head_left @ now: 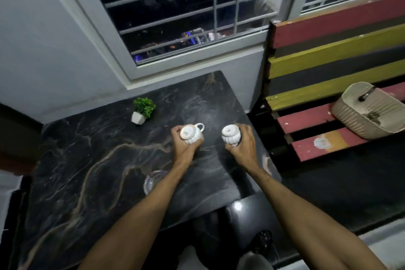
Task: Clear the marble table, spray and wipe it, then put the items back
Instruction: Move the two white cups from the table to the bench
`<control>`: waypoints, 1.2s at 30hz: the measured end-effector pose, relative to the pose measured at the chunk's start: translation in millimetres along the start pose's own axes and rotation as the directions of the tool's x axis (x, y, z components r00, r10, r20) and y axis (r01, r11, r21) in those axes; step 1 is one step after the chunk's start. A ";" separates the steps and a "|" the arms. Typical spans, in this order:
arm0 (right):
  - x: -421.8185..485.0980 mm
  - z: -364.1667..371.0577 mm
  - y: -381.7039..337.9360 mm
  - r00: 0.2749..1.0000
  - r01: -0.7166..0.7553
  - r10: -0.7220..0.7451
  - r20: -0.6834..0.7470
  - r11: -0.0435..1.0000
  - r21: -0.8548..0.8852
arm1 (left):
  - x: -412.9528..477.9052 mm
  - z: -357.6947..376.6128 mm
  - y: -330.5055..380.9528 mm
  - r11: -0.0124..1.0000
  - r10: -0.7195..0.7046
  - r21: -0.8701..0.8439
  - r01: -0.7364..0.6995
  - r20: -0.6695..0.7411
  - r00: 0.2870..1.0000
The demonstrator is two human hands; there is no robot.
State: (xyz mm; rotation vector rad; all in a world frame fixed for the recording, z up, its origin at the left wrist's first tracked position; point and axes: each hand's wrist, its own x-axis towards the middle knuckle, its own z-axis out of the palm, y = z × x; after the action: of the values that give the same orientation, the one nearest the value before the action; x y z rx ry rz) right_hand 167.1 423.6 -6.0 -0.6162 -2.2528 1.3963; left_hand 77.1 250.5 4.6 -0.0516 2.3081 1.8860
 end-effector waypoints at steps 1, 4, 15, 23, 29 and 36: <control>2.2 -21.0 7.7 1.000 -0.001 0.001 -0.011 1.000 0.023 | -9.0 21.5 3.7 0.999 0.025 0.024 -0.025 0.012 1.000; 8.9 -85.6 30.3 0.998 -0.016 0.019 -0.054 0.998 0.060 | -35.8 86.5 12.7 0.991 0.111 0.071 -0.117 0.080 0.991; 50.4 -216.7 110.3 0.967 -0.195 0.192 -0.168 0.981 -0.001 | -66.0 268.6 17.2 0.980 0.040 0.176 -0.090 0.272 0.962; 113.8 -262.2 173.2 0.948 -0.282 0.250 -0.194 0.946 -0.158 | -23.4 354.3 9.6 0.977 0.023 0.194 -0.086 0.304 0.952; 175.3 -280.1 248.9 0.931 -0.355 0.315 -0.185 0.898 -0.259 | 17.8 429.7 -16.8 0.976 -0.041 0.216 -0.015 0.254 0.966; 248.8 -272.7 372.2 0.943 -0.332 0.307 -0.132 0.902 -0.276 | 59.7 527.3 -94.8 0.965 -0.104 0.256 0.060 0.165 0.981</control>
State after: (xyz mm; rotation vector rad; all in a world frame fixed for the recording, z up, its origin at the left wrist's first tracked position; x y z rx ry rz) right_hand 172.7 909.6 -202.5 -1.1698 -2.3869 1.1474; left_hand 84.1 750.3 -197.2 0.0481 2.3600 1.4832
